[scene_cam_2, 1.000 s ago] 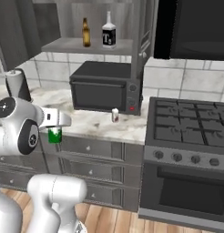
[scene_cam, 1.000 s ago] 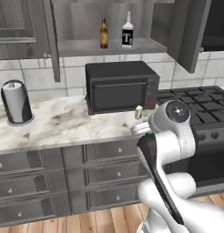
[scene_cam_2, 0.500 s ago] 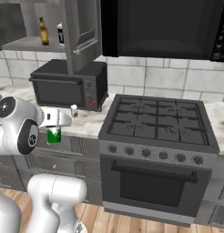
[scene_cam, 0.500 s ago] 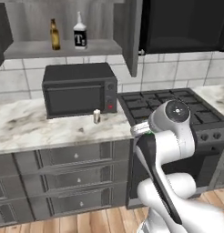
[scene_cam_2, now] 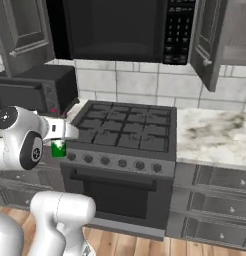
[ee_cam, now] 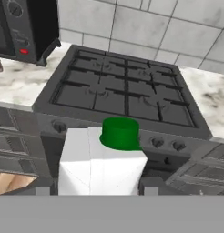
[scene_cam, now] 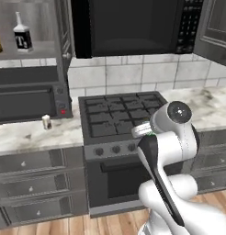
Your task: Sort all alcoholic drinks to one cabinet, and non-alcoholic drinks to the other.
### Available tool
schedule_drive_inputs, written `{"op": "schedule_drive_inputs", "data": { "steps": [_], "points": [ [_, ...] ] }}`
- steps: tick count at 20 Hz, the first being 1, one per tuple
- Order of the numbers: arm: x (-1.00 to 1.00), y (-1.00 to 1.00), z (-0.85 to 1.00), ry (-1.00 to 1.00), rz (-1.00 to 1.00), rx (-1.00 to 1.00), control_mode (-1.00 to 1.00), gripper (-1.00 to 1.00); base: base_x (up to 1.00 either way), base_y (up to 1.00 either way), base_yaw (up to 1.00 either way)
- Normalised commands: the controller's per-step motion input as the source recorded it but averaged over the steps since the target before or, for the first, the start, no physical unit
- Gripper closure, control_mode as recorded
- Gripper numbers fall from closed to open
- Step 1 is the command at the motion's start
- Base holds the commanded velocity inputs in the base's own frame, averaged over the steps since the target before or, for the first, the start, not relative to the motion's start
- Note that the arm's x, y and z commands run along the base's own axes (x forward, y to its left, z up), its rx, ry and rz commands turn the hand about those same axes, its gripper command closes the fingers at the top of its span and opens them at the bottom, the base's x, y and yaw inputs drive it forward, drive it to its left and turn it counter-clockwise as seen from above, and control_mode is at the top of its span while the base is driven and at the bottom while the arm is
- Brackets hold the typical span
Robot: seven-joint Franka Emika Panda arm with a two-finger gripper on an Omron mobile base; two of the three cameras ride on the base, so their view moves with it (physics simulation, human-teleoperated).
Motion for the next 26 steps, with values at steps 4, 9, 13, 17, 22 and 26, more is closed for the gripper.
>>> {"op": "schedule_drive_inputs", "data": {
  "steps": [4,9,13,17,22,26],
  "points": [
    [0.00,0.00,0.00,0.00,0.00,0.00,1.00,1.00,0.00,-0.94,0.00],
    [0.00,0.00,0.00,0.00,0.00,0.00,1.00,1.00,0.00,-0.94,0.00],
    [0.00,0.00,0.00,0.00,0.00,0.00,1.00,1.00,0.00,-0.96,0.00],
    [0.00,0.00,0.00,0.00,0.00,0.00,1.00,1.00,0.00,-0.93,0.00],
    [0.00,0.00,0.00,0.00,0.00,0.00,1.00,1.00,0.01,-0.77,0.00],
    [0.00,0.00,0.00,0.00,0.00,0.00,1.00,1.00,0.22,-0.52,0.00]
  ]
}}
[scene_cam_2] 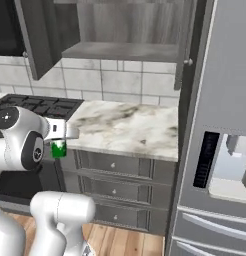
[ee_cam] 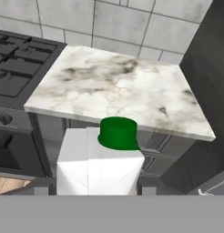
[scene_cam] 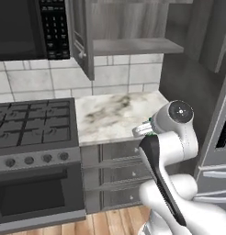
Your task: Sort all alcoholic drinks to one cabinet, and non-alcoholic drinks to the other.
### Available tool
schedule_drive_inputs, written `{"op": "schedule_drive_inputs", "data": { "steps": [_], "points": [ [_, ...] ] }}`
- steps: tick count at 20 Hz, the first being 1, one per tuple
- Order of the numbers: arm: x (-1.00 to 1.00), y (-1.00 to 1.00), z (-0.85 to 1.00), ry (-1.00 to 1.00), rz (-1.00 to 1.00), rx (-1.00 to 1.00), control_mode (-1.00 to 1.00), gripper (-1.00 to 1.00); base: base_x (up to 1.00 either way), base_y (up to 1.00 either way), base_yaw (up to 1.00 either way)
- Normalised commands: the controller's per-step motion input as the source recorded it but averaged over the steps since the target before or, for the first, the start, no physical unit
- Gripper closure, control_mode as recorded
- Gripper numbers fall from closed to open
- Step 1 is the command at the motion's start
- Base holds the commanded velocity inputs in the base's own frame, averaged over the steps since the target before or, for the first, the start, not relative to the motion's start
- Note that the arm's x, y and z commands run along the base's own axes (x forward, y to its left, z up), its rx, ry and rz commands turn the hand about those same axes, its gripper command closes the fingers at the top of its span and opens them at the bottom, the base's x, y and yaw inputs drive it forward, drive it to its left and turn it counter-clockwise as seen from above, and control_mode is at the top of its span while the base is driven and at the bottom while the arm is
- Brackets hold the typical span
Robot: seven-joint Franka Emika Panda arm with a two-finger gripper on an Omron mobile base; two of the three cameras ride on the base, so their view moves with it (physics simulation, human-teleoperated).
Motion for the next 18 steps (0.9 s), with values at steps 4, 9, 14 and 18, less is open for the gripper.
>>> {"op": "schedule_drive_inputs", "data": {
  "steps": [4,9,14,18],
  "points": [
    [0.00,0.00,0.00,0.00,0.00,0.00,1.00,1.00,0.43,-0.47,0.00],
    [0.00,0.00,0.00,0.00,0.00,0.00,1.00,1.00,0.69,-0.46,0.00],
    [0.00,0.00,0.00,0.00,0.00,0.00,1.00,1.00,0.73,-0.46,0.00],
    [0.00,0.00,0.00,0.00,0.00,0.00,1.00,1.00,0.68,-0.29,0.00]
  ]
}}
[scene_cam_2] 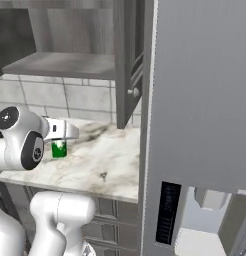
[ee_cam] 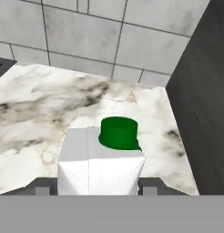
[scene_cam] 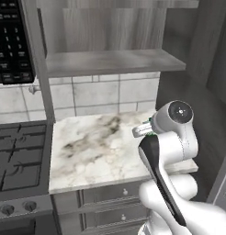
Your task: Sort all alcoholic drinks to one cabinet, and non-alcoholic drinks to the other.
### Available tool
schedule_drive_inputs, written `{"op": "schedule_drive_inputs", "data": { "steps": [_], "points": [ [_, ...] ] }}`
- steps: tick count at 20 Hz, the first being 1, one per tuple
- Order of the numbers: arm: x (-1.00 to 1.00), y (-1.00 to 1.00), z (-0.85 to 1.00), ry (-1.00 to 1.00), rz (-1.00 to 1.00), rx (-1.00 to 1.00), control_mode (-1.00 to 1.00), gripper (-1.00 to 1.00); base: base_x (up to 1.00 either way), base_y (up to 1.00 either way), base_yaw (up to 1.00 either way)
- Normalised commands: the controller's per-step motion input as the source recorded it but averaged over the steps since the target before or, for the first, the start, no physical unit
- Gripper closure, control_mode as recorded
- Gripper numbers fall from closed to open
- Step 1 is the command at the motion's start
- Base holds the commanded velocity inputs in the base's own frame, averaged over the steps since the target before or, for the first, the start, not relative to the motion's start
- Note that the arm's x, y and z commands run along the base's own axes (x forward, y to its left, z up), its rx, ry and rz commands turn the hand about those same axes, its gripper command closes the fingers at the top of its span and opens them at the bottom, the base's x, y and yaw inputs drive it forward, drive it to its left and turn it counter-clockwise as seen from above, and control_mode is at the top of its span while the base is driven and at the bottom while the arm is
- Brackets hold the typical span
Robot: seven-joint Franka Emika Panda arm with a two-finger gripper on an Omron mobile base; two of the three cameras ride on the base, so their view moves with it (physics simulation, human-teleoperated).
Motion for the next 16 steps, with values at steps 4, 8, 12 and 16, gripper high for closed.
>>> {"op": "schedule_drive_inputs", "data": {
  "steps": [4,8,12,16],
  "points": [
    [0.00,0.00,0.00,0.00,0.00,0.00,1.00,1.00,0.62,-0.21,-0.02],
    [0.00,0.00,0.00,0.00,0.00,0.00,1.00,1.00,0.61,-0.06,-0.06],
    [0.07,-0.01,0.07,0.00,-0.01,0.02,-1.00,1.00,0.37,0.00,-0.04],
    [0.04,-0.19,0.49,-0.12,-0.01,0.09,-1.00,1.00,0.00,0.00,0.00]
  ]
}}
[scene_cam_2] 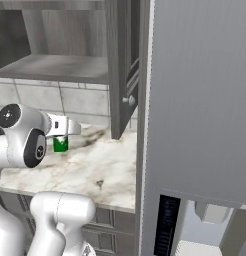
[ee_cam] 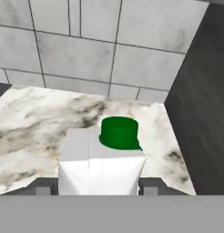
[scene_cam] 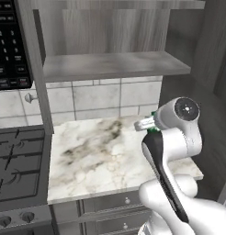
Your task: Sort all alcoholic drinks to one cabinet, and non-alcoholic drinks to the other.
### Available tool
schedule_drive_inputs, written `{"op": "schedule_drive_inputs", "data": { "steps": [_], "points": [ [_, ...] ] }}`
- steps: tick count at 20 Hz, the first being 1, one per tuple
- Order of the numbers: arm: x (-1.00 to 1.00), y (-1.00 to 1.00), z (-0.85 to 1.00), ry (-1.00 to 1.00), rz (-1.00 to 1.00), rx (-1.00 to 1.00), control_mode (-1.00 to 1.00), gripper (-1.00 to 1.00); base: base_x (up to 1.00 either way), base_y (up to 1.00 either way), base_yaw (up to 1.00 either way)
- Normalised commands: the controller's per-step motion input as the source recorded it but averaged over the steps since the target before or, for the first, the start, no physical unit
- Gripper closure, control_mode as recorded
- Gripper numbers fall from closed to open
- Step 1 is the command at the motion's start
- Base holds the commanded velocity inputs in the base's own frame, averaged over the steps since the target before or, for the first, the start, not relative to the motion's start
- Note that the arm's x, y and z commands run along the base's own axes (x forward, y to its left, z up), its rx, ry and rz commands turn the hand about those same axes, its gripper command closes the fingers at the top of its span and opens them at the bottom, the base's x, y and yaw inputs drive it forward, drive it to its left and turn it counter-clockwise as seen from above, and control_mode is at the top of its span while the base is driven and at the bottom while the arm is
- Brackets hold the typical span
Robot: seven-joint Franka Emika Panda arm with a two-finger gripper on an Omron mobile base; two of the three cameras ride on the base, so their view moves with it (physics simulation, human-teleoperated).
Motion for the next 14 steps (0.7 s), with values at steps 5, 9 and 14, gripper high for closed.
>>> {"op": "schedule_drive_inputs", "data": {
  "steps": [5,9,14],
  "points": [
    [-0.01,-0.30,0.70,-0.28,0.00,0.09,-1.00,1.00,0.00,0.00,0.00],
    [-0.03,-0.17,0.66,-0.30,0.00,0.03,-1.00,1.00,0.00,0.00,0.00],
    [0.00,-0.06,0.64,-0.22,-0.04,0.00,-1.00,1.00,0.00,0.00,0.00]
  ]
}}
